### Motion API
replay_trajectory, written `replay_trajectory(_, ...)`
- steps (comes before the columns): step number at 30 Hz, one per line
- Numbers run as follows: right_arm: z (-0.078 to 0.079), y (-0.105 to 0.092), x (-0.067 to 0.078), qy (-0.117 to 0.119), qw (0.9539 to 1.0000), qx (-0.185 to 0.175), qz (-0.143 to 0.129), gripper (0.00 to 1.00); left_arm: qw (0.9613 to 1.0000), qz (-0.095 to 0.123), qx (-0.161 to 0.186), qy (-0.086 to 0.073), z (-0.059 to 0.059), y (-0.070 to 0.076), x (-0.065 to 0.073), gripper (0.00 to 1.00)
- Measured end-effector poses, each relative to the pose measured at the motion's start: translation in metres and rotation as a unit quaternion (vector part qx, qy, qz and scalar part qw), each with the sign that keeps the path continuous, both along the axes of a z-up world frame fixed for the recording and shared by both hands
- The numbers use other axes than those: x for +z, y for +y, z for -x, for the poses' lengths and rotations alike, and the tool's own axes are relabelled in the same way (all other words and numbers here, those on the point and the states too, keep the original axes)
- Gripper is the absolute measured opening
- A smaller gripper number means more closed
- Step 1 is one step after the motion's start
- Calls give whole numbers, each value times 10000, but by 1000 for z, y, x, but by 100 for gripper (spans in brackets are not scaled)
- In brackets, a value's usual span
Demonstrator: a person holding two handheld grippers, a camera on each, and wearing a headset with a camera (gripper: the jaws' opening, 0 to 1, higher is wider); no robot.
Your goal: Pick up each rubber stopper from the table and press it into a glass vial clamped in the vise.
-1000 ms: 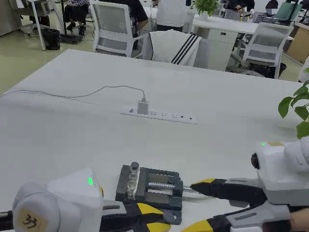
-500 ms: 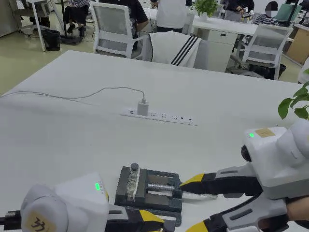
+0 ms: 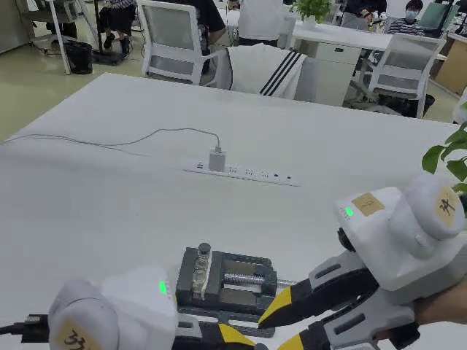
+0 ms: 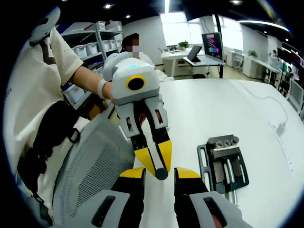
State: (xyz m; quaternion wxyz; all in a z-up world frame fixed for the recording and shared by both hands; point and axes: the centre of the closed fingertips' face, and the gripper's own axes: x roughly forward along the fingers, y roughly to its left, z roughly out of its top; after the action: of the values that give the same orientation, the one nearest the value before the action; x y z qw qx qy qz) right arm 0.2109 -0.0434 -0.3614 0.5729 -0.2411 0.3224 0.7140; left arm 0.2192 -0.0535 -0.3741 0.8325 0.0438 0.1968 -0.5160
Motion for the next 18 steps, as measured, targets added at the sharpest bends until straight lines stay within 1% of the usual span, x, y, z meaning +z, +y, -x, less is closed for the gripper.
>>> replay_trajectory(2, 0, -2, -4, -111, 9998, 135, 120, 19, 10000, -10, -15, 6, 1, 0, -1, 5)
replay_trajectory(4, 1, -3, -7, -116, 9995, 204, 213, 16, 10000, -28, -31, 17, 1, 0, -2, 5)
replay_trajectory(13, 5, -5, -14, -110, 9987, 330, 370, 13, 10000, -42, -62, 37, 2, -1, -3, 5)
replay_trajectory(18, 6, -5, -14, -127, 9984, 373, 399, 11, 9999, -33, -94, 57, 3, -2, -2, 5)
